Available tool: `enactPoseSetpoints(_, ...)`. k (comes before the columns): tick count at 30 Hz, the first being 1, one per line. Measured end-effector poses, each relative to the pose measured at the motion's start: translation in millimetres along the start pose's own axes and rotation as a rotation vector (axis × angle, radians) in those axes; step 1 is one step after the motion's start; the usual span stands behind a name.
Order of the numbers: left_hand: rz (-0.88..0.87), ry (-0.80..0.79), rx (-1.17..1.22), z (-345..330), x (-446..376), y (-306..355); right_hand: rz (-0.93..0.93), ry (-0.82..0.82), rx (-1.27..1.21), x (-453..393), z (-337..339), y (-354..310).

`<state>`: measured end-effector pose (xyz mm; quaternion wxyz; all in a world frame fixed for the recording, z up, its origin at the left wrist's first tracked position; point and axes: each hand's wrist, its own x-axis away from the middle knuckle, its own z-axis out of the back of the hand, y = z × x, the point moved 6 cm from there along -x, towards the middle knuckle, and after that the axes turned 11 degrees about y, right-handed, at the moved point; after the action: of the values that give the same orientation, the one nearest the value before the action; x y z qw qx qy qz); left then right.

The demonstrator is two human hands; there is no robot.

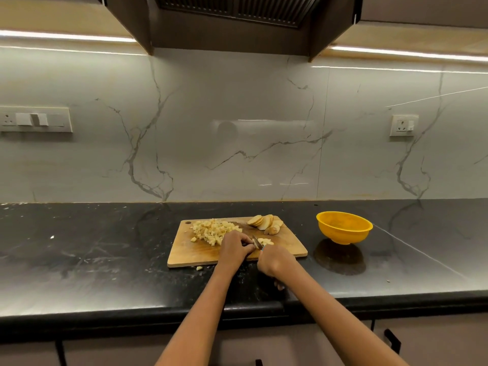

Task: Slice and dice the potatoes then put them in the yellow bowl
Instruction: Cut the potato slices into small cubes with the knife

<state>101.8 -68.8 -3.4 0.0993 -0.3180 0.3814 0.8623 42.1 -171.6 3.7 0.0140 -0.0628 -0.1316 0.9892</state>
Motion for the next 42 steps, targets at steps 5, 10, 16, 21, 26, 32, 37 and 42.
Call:
enactPoseSetpoints(5,0.011,0.007,-0.006,1,3,2,0.025,0.043,0.073,9,-1,-2)
enactPoseSetpoints(10,0.018,0.043,-0.024,2,5,2,0.113,0.128,0.216,38,0,2)
enactPoseSetpoints(16,0.073,0.015,0.030,1,6,-3,-0.001,0.213,0.034,47,7,22)
enactPoseSetpoints(21,0.102,0.041,0.032,4,6,-6,-0.054,0.206,-0.121,34,8,19)
enactPoseSetpoints(26,0.064,0.066,0.020,7,8,-4,-0.053,0.160,-0.126,20,4,8)
enactPoseSetpoints(32,0.058,0.078,0.000,8,6,-3,-0.051,0.145,-0.085,19,3,4)
enactPoseSetpoints(37,0.073,0.083,-0.020,7,4,-3,-0.034,0.073,-0.049,10,2,-4)
enactPoseSetpoints(42,0.093,0.093,-0.018,7,6,-4,0.021,0.069,0.032,9,-1,-8)
